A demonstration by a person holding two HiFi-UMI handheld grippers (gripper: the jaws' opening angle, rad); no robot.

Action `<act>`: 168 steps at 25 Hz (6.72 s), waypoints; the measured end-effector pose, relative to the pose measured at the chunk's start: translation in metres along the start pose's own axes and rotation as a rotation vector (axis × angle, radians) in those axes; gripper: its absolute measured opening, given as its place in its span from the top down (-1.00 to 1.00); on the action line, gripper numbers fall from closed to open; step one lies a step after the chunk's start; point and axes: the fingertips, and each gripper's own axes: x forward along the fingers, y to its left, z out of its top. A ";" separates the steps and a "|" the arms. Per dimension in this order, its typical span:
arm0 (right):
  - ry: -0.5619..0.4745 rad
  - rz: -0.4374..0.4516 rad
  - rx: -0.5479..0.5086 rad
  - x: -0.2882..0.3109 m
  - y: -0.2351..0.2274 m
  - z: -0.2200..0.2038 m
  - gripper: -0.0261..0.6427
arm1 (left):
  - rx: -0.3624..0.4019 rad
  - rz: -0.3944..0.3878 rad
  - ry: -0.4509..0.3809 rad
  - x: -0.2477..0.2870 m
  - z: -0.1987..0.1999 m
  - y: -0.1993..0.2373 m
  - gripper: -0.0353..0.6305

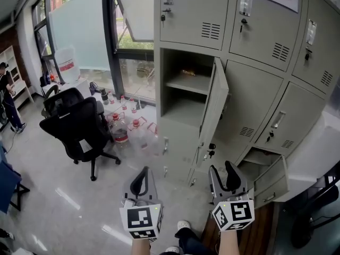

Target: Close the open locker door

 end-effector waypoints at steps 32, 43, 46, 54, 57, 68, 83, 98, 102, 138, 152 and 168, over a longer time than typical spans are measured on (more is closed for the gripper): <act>-0.003 0.310 0.027 0.129 0.006 -0.006 0.45 | 0.017 0.165 0.035 0.092 0.012 0.015 0.90; -0.017 0.374 0.007 0.164 0.044 -0.006 0.53 | 0.017 0.317 0.049 0.085 0.011 0.049 0.90; -0.026 0.365 -0.010 0.175 0.053 -0.006 0.53 | 0.012 0.358 0.061 0.084 0.004 0.058 0.90; -0.026 0.381 -0.023 0.204 0.074 -0.008 0.55 | 0.010 0.452 0.073 0.087 0.000 0.081 0.90; -0.026 0.373 -0.023 0.216 0.079 -0.009 0.55 | 0.028 0.468 0.067 0.090 0.001 0.087 0.90; -0.001 0.330 -0.028 0.257 0.096 -0.014 0.57 | 0.043 0.489 0.067 0.102 0.000 0.124 0.90; 0.018 0.089 -0.078 0.338 0.098 -0.020 0.72 | 0.039 0.276 0.023 0.207 0.006 0.197 0.90; 0.041 -0.092 -0.080 0.392 0.085 -0.024 0.74 | 0.049 0.059 -0.004 0.282 0.009 0.223 0.90; 0.048 -0.132 -0.082 0.402 0.081 -0.026 0.74 | 0.054 0.007 -0.007 0.297 0.009 0.223 0.90; 0.088 -0.206 -0.080 0.452 0.052 -0.030 0.78 | 0.025 0.028 0.015 0.337 0.008 0.231 0.90; 0.055 -0.200 -0.097 0.445 0.057 -0.029 0.78 | 0.021 0.038 0.029 0.331 0.003 0.234 0.90; 0.052 -0.274 -0.106 0.385 0.028 -0.025 0.61 | 0.047 -0.085 0.016 0.328 0.006 0.195 0.90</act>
